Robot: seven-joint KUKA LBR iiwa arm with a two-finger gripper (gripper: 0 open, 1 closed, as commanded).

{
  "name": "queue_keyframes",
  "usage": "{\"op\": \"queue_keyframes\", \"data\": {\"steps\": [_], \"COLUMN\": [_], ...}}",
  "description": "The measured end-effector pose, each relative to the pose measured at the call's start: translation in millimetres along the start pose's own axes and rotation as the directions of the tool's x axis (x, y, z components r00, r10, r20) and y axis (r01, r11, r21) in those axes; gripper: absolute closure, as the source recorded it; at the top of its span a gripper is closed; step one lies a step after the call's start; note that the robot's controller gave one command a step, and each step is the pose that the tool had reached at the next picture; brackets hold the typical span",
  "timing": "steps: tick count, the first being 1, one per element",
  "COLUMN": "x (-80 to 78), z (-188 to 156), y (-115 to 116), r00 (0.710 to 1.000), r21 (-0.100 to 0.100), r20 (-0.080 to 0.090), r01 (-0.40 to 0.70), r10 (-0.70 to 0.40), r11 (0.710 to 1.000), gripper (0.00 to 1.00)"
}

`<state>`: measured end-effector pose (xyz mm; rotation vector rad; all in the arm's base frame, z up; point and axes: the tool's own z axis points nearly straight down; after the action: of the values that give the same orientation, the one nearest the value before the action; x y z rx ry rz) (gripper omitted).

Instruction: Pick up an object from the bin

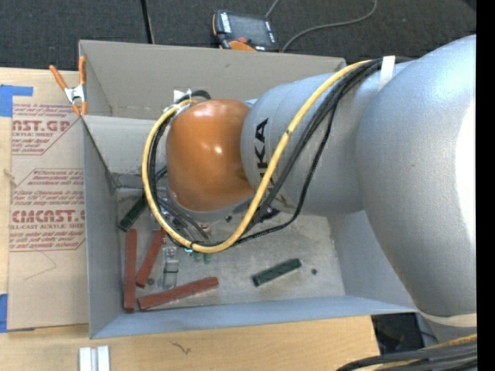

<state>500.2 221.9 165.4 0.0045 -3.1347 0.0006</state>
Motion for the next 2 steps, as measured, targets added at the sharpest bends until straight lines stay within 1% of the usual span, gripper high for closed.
{"op": "queue_keyframes", "data": {"steps": [1,2], "x": [-69.8,-73.1], "z": [98.9,89.8], "y": [-41.2,-40.2], "r00": [0.997,0.997], "r21": [0.001,0.0], "r20": [0.009,0.021], "r01": [0.071,0.074], "r10": [-0.071,-0.074], "r11": [0.997,0.997], "gripper": [0.0,1.0]}}
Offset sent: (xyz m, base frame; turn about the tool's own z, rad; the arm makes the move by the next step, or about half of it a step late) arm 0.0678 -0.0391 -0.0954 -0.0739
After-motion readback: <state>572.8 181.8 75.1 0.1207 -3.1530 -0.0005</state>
